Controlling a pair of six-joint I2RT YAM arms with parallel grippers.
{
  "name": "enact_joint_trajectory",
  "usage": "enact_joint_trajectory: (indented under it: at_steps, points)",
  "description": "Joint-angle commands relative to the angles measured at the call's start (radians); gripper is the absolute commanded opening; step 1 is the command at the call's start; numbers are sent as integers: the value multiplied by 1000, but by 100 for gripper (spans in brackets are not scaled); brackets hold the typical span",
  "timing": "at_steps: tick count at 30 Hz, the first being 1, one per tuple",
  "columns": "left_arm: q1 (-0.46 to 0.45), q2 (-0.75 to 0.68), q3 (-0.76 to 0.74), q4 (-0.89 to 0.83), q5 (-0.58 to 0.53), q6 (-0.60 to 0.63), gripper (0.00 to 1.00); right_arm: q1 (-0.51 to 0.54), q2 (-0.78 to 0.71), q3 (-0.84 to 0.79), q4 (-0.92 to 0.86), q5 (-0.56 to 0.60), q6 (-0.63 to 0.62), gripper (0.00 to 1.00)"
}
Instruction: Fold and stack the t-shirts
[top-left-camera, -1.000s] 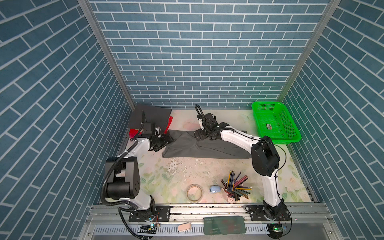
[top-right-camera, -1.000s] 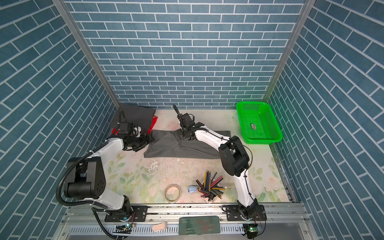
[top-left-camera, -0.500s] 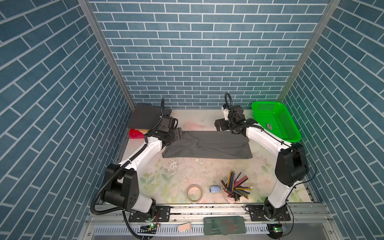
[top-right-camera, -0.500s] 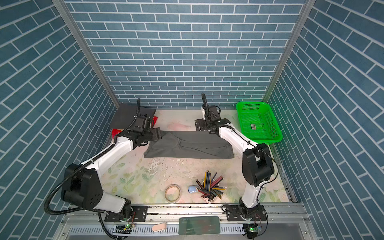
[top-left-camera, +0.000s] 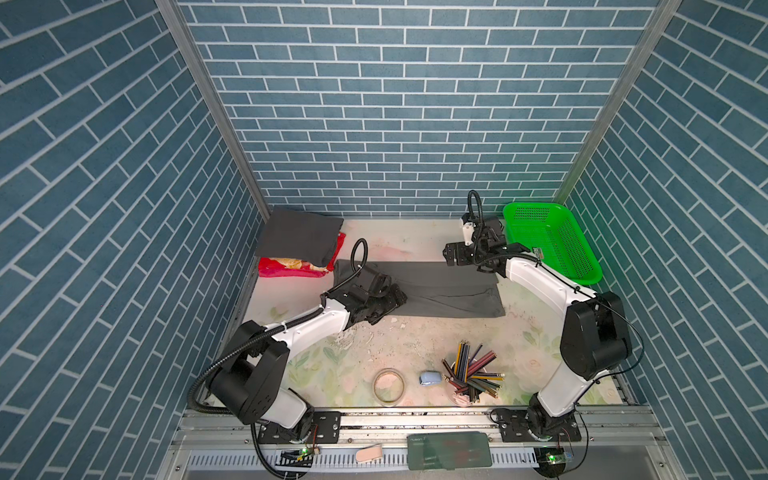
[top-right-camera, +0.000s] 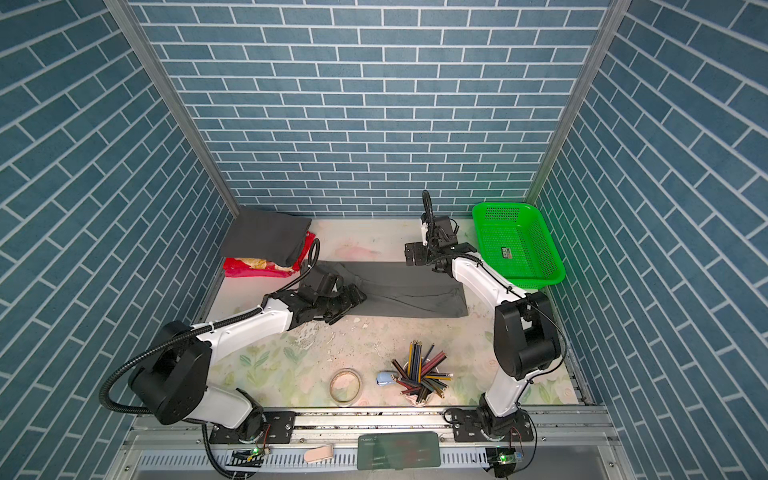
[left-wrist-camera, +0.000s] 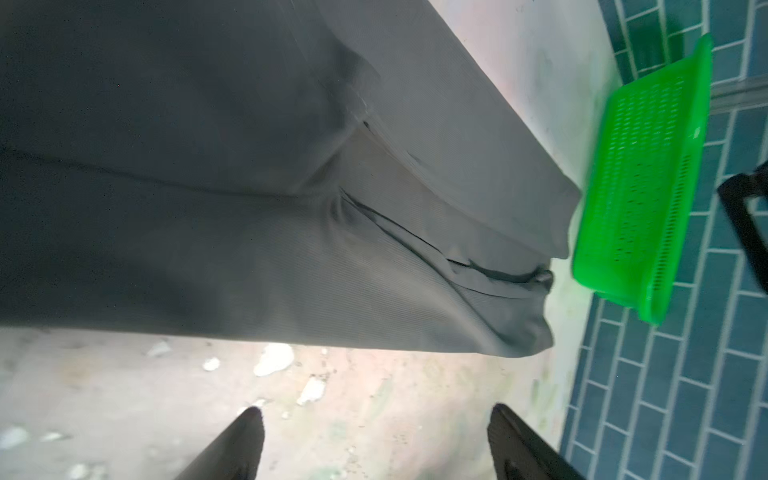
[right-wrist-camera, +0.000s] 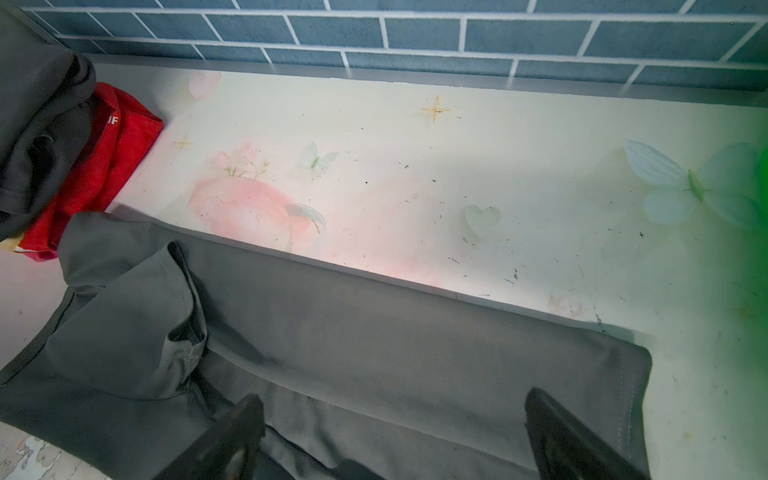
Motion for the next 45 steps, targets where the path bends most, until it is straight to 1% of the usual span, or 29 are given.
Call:
enact_joint_trajectory:
  at_steps: [1,6,8,11,14,16,24,27,30,32,34,38,42,45]
  points:
    - [-29,39,-56,130,26,-263,86,-1,-20,-28,23,-27,31,98]
    - [-74,75,-60,160,-3,-413,86,-1,-43,-72,52,-31,34,98]
    - [-92,100,-55,180,-2,-479,84,-2,-47,-87,62,-33,37,98]
    - [-108,130,-37,171,-25,-530,81,-3,-50,-102,71,-38,40,98]
    - [-117,156,-58,198,-36,-608,72,-4,-60,-122,90,-42,45,98]
    - [-117,179,-53,198,-42,-632,67,-2,-67,-131,95,-45,44,98]
    - [-117,261,-18,196,-74,-682,58,-3,-103,-179,129,-58,43,98]
    - [-116,275,-17,194,-106,-698,50,-4,-111,-192,134,-61,45,98]
    - [-111,289,-5,153,-144,-691,39,-3,-126,-208,143,-59,42,98]
    - [-99,304,-3,139,-162,-679,29,-6,-139,-221,150,-56,41,98]
    - [-88,323,-4,146,-160,-662,21,-7,-148,-231,159,-57,42,98]
    - [-80,358,6,161,-141,-602,0,-12,-162,-244,166,-59,40,98]
    - [-80,344,-14,164,-151,-544,0,-15,-171,-253,167,-56,31,98]
    - [-80,302,-42,136,-174,-475,0,-19,-170,-249,160,-62,17,98]
